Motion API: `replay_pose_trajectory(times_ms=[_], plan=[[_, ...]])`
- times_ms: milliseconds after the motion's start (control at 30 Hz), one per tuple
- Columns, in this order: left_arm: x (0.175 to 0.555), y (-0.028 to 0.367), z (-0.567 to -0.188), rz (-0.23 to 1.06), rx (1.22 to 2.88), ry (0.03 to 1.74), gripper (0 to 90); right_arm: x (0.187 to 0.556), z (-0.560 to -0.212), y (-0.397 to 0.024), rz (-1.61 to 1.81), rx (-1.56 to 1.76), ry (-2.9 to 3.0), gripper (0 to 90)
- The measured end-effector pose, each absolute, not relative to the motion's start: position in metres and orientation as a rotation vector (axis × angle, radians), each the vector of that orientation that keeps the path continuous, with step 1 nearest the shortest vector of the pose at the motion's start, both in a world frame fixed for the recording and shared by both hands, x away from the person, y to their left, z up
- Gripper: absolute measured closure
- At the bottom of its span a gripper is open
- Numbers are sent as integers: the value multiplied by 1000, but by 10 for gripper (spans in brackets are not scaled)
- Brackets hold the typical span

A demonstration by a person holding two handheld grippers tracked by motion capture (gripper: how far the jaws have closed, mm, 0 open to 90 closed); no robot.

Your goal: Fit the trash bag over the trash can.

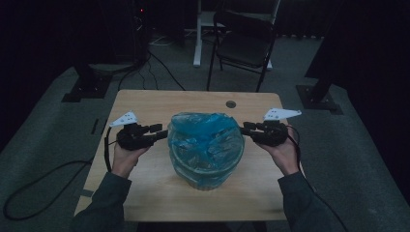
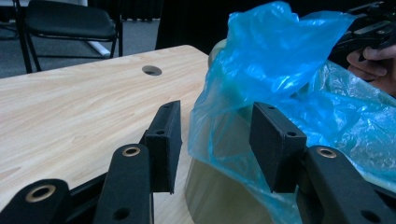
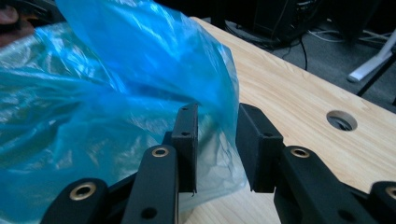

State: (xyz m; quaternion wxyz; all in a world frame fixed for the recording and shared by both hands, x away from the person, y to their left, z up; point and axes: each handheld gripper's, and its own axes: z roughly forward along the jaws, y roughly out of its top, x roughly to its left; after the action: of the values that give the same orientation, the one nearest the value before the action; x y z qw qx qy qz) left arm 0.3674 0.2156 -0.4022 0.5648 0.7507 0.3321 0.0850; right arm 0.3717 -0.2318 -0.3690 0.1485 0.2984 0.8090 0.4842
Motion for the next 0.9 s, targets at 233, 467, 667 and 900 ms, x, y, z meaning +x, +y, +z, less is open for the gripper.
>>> replay_pose_trajectory(times_ms=[233,467,667,900], plan=[[372,207,-400,194,1769,765,543,372,-363,-225,1424,817,2332,671],[378,200,-397,192,1769,754,584,383,-364,-214,1414,813,2339,676],[385,194,-397,209,1780,768,684,390,-365,-210,1420,826,2342,730],[393,187,-396,206,1784,766,790,397,-366,-211,1450,862,2337,796]])
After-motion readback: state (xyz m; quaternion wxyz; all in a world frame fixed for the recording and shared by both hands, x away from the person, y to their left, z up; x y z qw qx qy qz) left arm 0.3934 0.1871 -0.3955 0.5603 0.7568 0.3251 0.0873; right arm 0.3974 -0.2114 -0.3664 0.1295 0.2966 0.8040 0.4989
